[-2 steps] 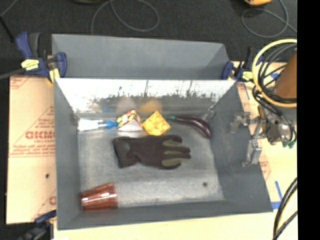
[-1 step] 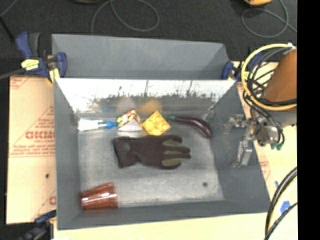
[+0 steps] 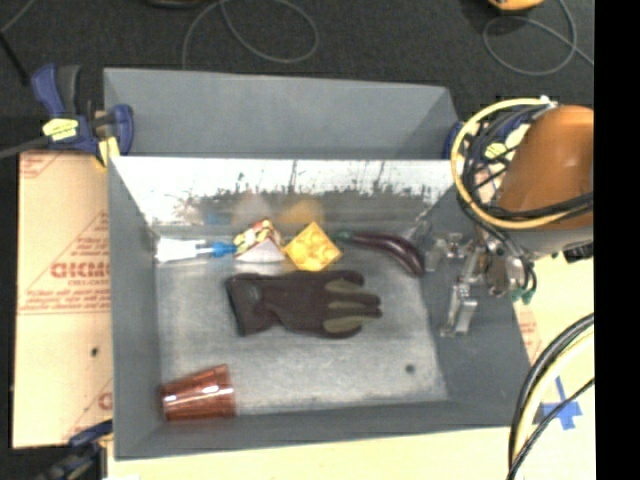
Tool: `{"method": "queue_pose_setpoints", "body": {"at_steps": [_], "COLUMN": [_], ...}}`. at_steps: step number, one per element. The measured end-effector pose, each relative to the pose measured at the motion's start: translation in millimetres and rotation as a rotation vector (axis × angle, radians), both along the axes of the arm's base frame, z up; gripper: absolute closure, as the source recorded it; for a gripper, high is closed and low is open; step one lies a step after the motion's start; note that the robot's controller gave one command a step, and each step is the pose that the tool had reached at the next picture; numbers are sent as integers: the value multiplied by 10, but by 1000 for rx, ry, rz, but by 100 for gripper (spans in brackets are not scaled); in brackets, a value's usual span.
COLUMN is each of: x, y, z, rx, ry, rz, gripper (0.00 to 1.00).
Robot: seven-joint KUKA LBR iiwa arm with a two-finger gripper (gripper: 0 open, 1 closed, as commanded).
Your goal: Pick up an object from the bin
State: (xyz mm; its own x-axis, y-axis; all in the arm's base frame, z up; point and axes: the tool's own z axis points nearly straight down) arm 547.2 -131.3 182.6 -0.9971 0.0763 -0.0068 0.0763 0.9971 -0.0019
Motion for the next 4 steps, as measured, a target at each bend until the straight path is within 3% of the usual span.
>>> {"method": "queue_pose_setpoints", "body": {"at_steps": [1, 2, 3, 4], "x": [69, 32, 31, -38], "y": [189, 432, 505, 516], "z": [-177, -345, -396, -185], "rx": [0, -1, -2, 3], "ry": [-1, -3, -1, 9], "rz": [-60, -15, 37, 171], "gripper": [0, 0, 0, 0]}}
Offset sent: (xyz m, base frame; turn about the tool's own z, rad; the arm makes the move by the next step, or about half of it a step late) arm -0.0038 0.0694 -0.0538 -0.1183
